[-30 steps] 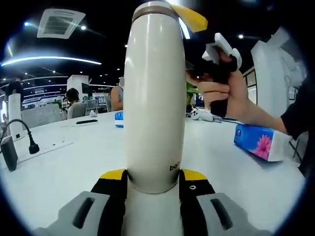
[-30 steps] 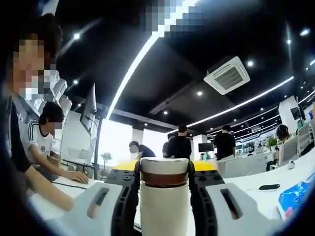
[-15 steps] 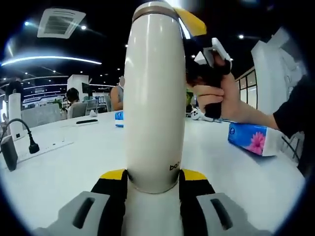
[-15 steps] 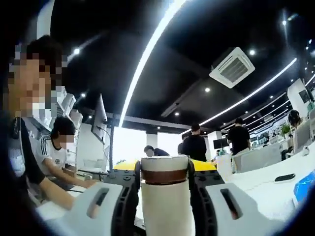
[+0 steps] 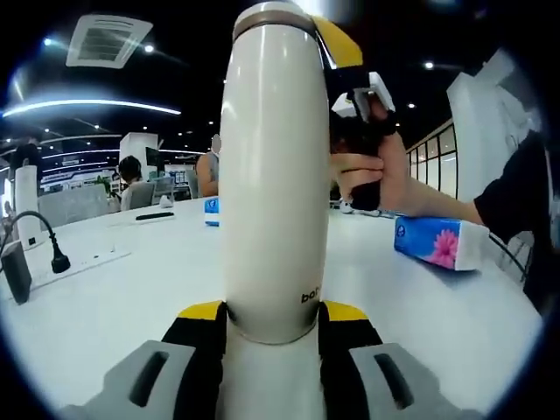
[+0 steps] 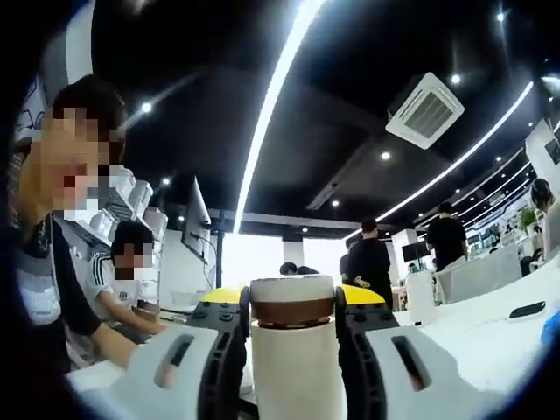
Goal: Grasp the water cup twist off the cup lid place the cup lid on the table
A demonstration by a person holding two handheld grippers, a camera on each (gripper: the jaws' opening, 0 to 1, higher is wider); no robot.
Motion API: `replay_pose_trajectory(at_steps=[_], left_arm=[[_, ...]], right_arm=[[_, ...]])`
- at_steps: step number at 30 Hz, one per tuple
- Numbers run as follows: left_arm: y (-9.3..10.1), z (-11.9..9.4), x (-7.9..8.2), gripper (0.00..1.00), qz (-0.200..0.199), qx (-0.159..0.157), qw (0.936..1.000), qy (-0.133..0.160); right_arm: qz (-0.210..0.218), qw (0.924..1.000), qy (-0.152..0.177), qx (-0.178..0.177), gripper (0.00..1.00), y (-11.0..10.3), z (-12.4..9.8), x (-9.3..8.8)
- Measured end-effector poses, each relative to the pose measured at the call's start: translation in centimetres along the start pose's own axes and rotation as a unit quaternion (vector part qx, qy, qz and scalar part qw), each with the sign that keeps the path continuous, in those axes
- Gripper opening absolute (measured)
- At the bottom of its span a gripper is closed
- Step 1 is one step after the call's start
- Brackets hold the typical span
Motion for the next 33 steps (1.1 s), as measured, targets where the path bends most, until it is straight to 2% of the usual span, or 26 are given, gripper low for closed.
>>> replay_pose_trajectory(at_steps=[18, 26, 33], left_arm=[[-0.62, 0.16, 0.11, 0.43, -0.001, 0.000, 1.0000, -0.001], [-0.71, 0.27, 0.12, 0.43, -0.001, 0.000, 1.0000, -0.001], [-0.70, 0.33, 0.14, 0.43, -0.001, 0.000, 1.0000, -0.001]], right_arm=[[0.040, 0.9977, 0.009, 0.053, 0.42, 0.62, 0.52, -0.29], [0.048, 0.9974, 0.007, 0.053, 0.42, 0.67, 0.37, -0.24], [0.035, 0.9984, 0.004, 0.043, 0.42, 0.55, 0.32, -0.19]])
Point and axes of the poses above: the point that each gripper's makers call its tool centre point, and the gripper's own axes: z roughly forward along the fingers, y roughly to its right, x roughly out of its top, the point moved 7 cm from there along -z, roughly backward along the fingers, and after that the axes turned 1 degree about -y, right-handed, at the moved point
